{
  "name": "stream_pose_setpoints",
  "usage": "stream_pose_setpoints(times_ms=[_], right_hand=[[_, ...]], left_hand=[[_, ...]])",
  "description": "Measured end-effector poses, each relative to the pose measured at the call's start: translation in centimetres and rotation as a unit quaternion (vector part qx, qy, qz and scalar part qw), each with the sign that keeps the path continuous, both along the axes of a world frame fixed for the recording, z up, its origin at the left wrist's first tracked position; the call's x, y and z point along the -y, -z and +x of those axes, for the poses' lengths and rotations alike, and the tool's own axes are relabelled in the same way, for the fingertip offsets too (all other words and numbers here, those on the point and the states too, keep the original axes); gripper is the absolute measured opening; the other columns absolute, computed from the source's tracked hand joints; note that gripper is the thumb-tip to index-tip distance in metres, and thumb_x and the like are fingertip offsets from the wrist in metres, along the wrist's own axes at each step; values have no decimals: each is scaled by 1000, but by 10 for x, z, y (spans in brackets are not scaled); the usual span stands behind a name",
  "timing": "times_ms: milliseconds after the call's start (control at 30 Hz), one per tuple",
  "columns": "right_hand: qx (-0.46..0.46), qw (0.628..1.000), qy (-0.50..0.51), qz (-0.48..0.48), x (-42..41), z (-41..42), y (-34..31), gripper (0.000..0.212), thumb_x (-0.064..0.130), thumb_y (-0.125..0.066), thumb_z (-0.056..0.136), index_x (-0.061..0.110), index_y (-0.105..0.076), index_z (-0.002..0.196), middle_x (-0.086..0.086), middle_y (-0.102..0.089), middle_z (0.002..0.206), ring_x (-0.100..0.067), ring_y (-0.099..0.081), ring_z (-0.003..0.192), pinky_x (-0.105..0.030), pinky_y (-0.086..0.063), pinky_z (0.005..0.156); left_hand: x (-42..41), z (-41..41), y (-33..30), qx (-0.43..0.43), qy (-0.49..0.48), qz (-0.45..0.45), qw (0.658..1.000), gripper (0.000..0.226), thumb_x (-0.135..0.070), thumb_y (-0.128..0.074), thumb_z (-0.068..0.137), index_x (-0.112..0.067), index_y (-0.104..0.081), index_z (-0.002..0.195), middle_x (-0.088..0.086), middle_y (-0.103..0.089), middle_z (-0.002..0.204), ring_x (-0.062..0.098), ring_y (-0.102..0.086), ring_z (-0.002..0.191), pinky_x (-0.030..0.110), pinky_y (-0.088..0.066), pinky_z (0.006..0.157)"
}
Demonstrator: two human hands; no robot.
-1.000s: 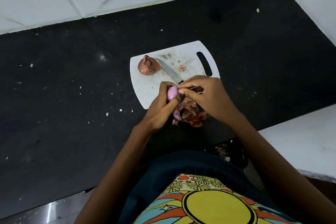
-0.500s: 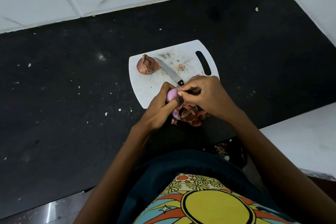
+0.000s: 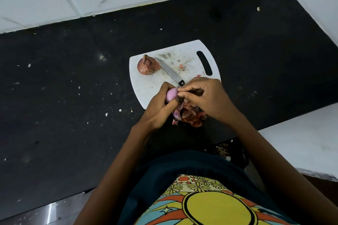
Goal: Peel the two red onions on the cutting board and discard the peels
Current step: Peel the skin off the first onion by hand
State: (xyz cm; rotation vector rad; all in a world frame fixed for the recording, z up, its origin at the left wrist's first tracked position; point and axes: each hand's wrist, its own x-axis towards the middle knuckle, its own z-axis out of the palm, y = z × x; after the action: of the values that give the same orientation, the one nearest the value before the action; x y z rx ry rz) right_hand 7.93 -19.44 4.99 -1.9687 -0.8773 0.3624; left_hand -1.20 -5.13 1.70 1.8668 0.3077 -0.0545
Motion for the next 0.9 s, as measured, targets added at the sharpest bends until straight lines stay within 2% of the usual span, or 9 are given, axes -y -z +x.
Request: stream_pose_setpoints(times_ms=[200,367,467,533,633,767,833,900], right_hand=[[91,995,40,5,-6,-12,10,6,10,-65,86,5,-68,87,-2,-68,86,-15,-64,81,-36,-52,74],[128,990,46,-30,-10,-14,21,11,16,-49,92,8,-56,89,-1,-57,90,-17,-55,83,-42,-49,70],[111,992,56,-29,-13,-16,26,13,13,-44,92,5,-53,89,-3,-53,92,-14,-48,86,-32,-45,74],[78,994,75,-5,-16,-18,27,12,8,-45,92,1,-55,91,-7,-53,92,-11,-47,85,-17,-41,76],[-28,992,120,25,-17,-21,23,13,7,-43,97,4,-55,96,-6,-56,94,-14,-53,88,-11,-42,78],[-209,959,182,63,-16,-18,19,16,12,-42,100,17,-55,92,1,-65,94,-15,-63,93,-28,-50,88],[-282,936,183,101,-15,-16,18,16,10,-43,100,13,-58,93,-5,-67,96,-19,-65,94,-36,-51,91],[-340,909,183,157,-12,-14,16,15,10,-44,100,7,-58,93,-9,-67,94,-18,-65,90,-37,-52,89]], left_hand=[[-1,1,-1,0,-10,58,998,27,-41,-44,89,-21,-44,106,-4,-60,91,17,-60,84,47,-51,77],[3,2,-1,9,-23,81,996,27,-41,-43,88,-21,-43,106,-1,-61,93,18,-60,83,45,-50,75],[6,3,-2,13,-34,81,996,34,-46,-42,85,-20,-44,107,0,-60,93,21,-59,83,47,-49,75],[8,3,-1,14,-39,77,996,37,-48,-42,84,-19,-44,107,0,-60,93,22,-59,82,49,-49,75],[10,3,-1,14,-45,63,997,32,-40,-44,87,-17,-44,110,-2,-58,95,22,-59,85,49,-50,78],[10,1,0,20,-45,45,998,32,-35,-45,87,-18,-43,114,-3,-57,101,20,-58,91,49,-49,82],[10,1,1,24,-45,33,998,33,-34,-45,86,-17,-43,115,-1,-58,103,21,-59,93,49,-49,84],[9,0,1,28,-43,22,998,36,-36,-45,86,-17,-42,117,-1,-58,104,21,-59,95,49,-50,85]])
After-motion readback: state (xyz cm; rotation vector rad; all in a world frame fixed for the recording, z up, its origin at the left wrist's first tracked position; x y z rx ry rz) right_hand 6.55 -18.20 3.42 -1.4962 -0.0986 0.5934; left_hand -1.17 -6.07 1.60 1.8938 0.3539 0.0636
